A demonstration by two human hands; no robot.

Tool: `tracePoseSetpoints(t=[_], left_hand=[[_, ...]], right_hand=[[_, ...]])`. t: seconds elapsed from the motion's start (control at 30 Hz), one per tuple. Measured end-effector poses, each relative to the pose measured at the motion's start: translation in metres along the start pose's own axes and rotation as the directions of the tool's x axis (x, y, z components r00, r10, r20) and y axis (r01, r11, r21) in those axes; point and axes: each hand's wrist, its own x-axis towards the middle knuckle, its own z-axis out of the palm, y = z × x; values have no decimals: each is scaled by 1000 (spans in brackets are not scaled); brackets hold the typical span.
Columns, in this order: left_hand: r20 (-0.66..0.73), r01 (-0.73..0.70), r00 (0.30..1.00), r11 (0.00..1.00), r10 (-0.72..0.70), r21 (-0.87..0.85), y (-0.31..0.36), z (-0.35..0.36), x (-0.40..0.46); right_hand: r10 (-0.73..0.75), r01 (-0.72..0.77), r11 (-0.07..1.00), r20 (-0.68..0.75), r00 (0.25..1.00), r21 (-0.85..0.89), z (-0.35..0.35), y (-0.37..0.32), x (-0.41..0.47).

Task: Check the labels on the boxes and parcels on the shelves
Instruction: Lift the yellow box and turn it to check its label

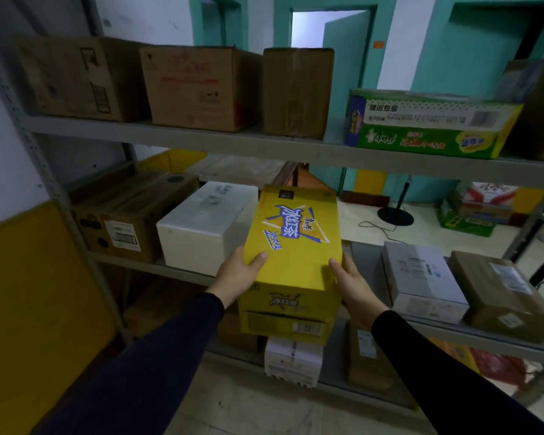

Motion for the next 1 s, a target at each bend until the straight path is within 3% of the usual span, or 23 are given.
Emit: tracePoseSetpoints(t=[0.33, 0.57, 1.0], left_hand=[[232, 148, 963, 988, -134, -43, -40, -1, 171], [331, 246, 923, 961, -194, -123, -76, 14, 259], [292, 321, 917, 938, -273, -133, -114, 49, 303]], right_hand=[[181, -181, 983, -145, 973, 10, 25, 42, 160], [226, -223, 974, -223, 948, 42, 41, 56, 232], [249, -258, 966, -217, 944, -13, 29, 90, 281]])
